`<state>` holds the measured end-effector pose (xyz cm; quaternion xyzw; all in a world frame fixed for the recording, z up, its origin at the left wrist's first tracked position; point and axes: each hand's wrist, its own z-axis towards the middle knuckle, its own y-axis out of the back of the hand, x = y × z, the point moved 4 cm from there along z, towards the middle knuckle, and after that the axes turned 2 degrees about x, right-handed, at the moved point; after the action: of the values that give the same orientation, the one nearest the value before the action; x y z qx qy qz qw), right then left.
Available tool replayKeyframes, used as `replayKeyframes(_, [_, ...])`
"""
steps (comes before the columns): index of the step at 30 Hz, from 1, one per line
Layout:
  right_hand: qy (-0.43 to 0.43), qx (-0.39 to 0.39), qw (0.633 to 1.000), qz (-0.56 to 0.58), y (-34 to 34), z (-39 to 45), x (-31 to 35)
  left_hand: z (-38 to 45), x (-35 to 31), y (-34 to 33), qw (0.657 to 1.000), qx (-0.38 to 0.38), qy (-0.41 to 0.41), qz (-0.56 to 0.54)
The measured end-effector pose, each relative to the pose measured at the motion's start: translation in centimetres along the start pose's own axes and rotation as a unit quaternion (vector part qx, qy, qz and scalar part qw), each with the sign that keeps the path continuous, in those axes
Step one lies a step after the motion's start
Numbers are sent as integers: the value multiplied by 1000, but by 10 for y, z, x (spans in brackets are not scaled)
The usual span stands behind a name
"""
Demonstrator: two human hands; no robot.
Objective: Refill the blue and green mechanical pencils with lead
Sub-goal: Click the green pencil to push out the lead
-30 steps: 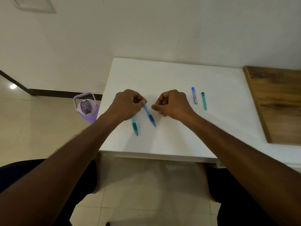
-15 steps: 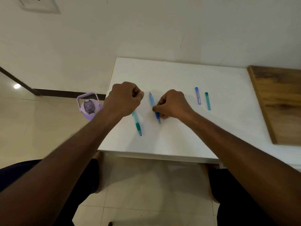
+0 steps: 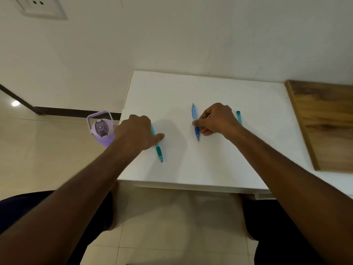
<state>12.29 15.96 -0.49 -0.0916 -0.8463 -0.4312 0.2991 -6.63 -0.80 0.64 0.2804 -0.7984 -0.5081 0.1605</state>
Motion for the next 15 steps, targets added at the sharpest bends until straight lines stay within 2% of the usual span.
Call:
replayKeyframes(5, [22,-37,998,-53,9,-7,8,-2,-5,-8,999,15,-14,-24])
replayKeyframes(10, [64,-58,996,-13,21,-30,12,-7,-13,-2,996,-7,-34,-77])
replayKeyframes(12, [81,-59,994,35,22,-44,16,-10,-22,3,984,-5,-73,-162])
replayKeyframes(15, [79,-48,986,139,14,-66,19,-21,-45,15,944,-15,-166,-285])
